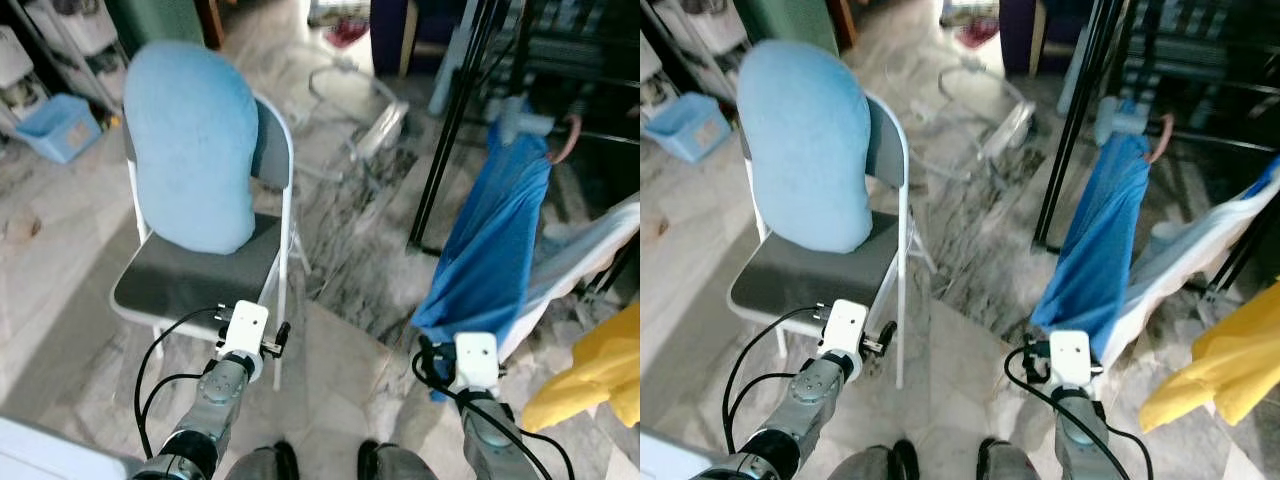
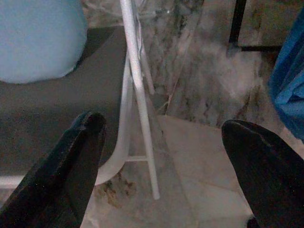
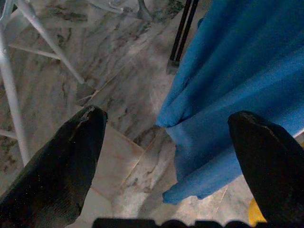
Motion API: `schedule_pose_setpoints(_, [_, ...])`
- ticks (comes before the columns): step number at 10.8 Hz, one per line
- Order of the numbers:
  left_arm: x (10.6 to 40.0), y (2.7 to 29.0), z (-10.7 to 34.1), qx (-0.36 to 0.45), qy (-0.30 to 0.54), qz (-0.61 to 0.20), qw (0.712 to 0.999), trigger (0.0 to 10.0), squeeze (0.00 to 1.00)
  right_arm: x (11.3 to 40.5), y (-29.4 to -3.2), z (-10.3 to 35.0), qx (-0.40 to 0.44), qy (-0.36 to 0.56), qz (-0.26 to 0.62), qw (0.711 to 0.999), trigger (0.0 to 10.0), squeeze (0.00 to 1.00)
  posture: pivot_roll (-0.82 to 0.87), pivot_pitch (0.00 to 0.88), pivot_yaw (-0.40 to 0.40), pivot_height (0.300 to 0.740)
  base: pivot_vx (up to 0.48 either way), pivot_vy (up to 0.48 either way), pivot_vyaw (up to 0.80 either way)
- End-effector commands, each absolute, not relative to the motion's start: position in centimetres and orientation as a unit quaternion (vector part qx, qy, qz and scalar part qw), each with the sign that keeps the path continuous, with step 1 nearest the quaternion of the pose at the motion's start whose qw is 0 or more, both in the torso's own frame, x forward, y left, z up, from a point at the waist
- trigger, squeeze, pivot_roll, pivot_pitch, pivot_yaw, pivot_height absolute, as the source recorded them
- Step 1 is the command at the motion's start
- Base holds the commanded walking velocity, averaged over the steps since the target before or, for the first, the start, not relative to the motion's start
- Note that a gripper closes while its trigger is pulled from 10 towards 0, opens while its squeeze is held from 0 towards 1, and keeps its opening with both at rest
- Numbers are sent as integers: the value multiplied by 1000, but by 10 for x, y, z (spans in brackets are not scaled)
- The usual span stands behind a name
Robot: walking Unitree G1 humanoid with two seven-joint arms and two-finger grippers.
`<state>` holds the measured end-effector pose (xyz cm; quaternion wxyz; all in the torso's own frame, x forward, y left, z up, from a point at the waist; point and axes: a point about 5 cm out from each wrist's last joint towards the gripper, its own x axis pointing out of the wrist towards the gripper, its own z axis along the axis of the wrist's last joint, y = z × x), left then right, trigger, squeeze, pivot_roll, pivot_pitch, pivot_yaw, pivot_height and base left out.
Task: Hang hanger
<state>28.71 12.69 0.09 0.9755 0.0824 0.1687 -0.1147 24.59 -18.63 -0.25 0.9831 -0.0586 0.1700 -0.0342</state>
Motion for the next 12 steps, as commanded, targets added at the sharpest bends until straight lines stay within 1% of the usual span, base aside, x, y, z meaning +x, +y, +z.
schedule_pose_setpoints(1, [282, 130, -5, 86, 180, -112, 973, 10000, 0, 240, -187, -10, -50, 182, -38, 981, 10000, 969, -156, 119, 64, 740, -322, 0, 0])
schedule_pose_setpoints(2, [283, 130, -4, 86, 178, -113, 974, 10000, 0, 241, -188, -10, -50, 183, -39, 981, 10000, 925, -156, 122, 67, 740, -322, 0, 0])
schedule_pose_setpoints(7, [287, 123, -1, 77, 173, -123, 974, 10000, 0, 246, -187, -11, -45, 179, -43, 982, 10000, 855, -166, 125, 69, 740, -312, 0, 0])
schedule_pose_setpoints(8, [287, 122, -1, 79, 173, -123, 974, 10000, 0, 246, -188, -12, -45, 182, -43, 981, 10000, 780, -166, 122, 67, 740, -300, 0, 0])
schedule_pose_setpoints(9, [284, 123, -4, 82, 178, -122, 973, 10000, 0, 245, -186, -19, -35, 204, -35, 978, 10000, 510, -165, 121, 65, 740, 0, 0, 0])
schedule_pose_setpoints(10, [280, 124, -9, 92, 192, -121, 969, 10000, 0, 244, -184, -24, -13, 220, -27, 975, 10000, 196, -164, 117, 63, 740, 0, 0, 0])
schedule_pose_setpoints(11, [274, 130, -17, 113, 219, -111, 963, 10000, 0, 242, -179, -30, -23, 237, 9, 971, 10000, 0, -160, 109, 58, 740, 0, 0, 0])
schedule_pose_setpoints(12, [269, 138, -24, 126, 246, -95, 956, 10000, 0, 239, -177, -36, -4, 256, 11, 967, 10000, 0, -152, 104, 54, 740, 0, 0, 0])
